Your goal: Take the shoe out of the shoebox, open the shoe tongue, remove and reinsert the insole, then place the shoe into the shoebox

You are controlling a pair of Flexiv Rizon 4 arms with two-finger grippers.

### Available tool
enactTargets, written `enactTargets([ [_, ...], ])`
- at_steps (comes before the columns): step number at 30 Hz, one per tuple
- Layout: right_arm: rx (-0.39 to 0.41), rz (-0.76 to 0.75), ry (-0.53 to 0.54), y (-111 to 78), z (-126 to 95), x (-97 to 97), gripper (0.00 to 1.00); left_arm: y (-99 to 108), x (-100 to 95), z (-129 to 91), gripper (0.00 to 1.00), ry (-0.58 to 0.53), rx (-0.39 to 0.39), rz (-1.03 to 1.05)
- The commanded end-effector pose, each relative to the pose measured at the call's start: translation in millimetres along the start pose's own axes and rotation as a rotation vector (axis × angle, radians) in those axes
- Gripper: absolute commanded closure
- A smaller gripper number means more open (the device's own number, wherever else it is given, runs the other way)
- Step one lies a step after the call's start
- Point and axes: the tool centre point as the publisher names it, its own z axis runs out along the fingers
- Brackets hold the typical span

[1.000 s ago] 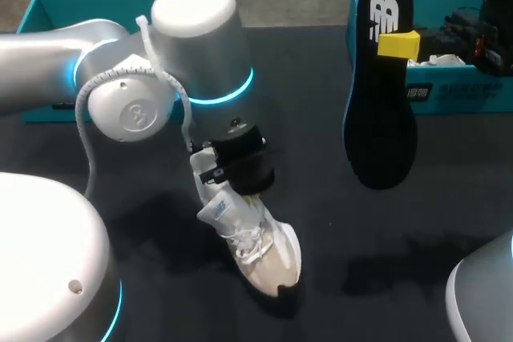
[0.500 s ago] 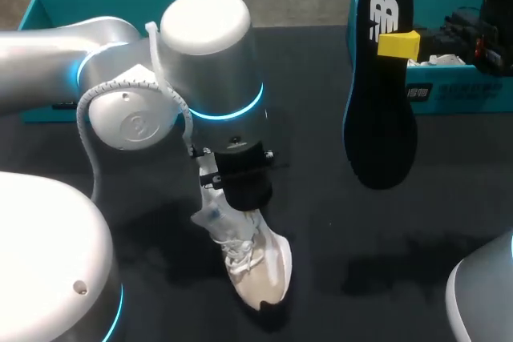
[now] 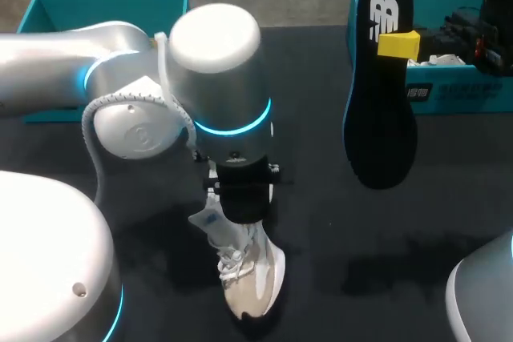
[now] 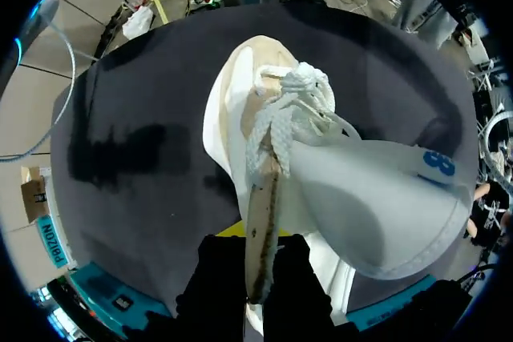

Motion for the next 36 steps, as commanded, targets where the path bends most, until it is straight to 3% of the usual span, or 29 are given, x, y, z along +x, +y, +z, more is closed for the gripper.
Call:
enactTargets([
  [1, 0.002, 0.001, 0.0, 0.1, 1.6, -1.1, 1.0, -2.1, -13.6, 6.5, 1.0, 0.037, 0.001, 0.017],
  [8, 0.002, 0.001, 0.0, 0.1, 1.6, -1.1, 1.0, -3.2, -21.0, 13.8, 1.0, 0.053, 0.028, 0.021],
  [16, 0.002, 0.001, 0.0, 0.1, 1.6, -1.1, 1.0, 2.4, -24.1, 21.5, 1.0, 0.076, -0.016, 0.025],
  [21, 0.002, 0.001, 0.0, 0.1, 1.6, -1.1, 1.0, -2.5, -21.3, 22.8, 1.0, 0.088, 0.035, 0.021],
  [36, 0.002, 0.001, 0.0, 0.1, 1.6, -1.1, 1.0, -8.7, -27.6, 42.7, 1.0, 0.103, 0.057, 0.028],
])
